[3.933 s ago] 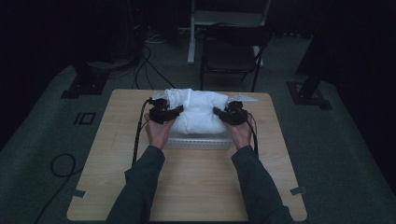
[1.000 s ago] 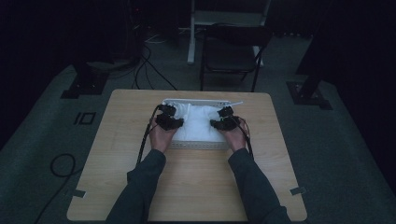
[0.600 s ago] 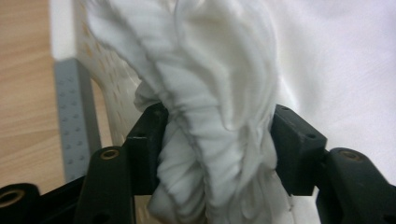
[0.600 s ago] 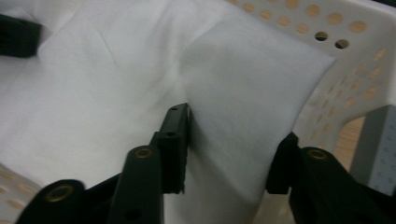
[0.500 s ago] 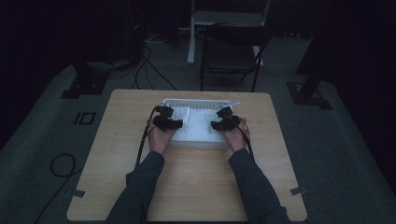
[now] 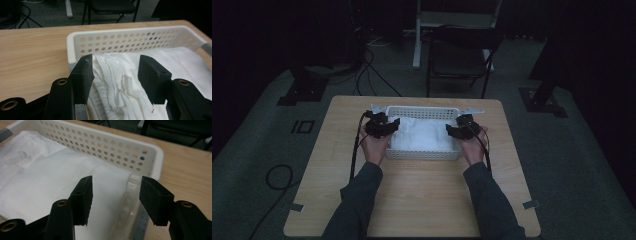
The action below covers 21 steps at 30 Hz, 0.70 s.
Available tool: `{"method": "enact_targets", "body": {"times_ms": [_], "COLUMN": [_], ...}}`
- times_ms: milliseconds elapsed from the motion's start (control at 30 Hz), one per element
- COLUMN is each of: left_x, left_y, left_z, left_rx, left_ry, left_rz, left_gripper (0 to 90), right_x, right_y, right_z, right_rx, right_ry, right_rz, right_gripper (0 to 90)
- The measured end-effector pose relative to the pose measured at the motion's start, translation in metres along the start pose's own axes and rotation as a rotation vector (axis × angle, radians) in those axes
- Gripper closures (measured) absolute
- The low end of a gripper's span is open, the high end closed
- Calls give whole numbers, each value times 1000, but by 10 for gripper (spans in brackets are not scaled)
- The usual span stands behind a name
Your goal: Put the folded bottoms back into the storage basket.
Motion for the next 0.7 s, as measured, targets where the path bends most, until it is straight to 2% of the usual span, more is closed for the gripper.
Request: {"method": "enact_targets", "body": {"times_ms": [133,333,500,700], "left_x": [18,44,53,49], "left_y": [0,-3,-7,-15], "left_z": [-5,-21,-42,-68], "left_rx": [-10,3,27,49], "left_ry": [65,112,105,58], "left_rz": [-21,-47,-41,-5], "left_gripper": [450,440,425,406], "right_x": [16,38,51,53], "right_y": [2,17,37,52], "right_z": [-5,-27,-45,-54], "right_rx": [17,-33,-79,-103], "right_ry": [42,90,110,93], "right_rz": [7,27,7,-21], "right_gripper": [435,430,429,427]}}
Point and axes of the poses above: each handheld gripper's, and its own axes: x roughly backward along the jaws, z roughly out of its top, y roughly to its right, the point moved 3 cm from there along -x, roughly forward along the jaws, and after that the axes turned 11 degrees about -x, right-handed, at the moved point
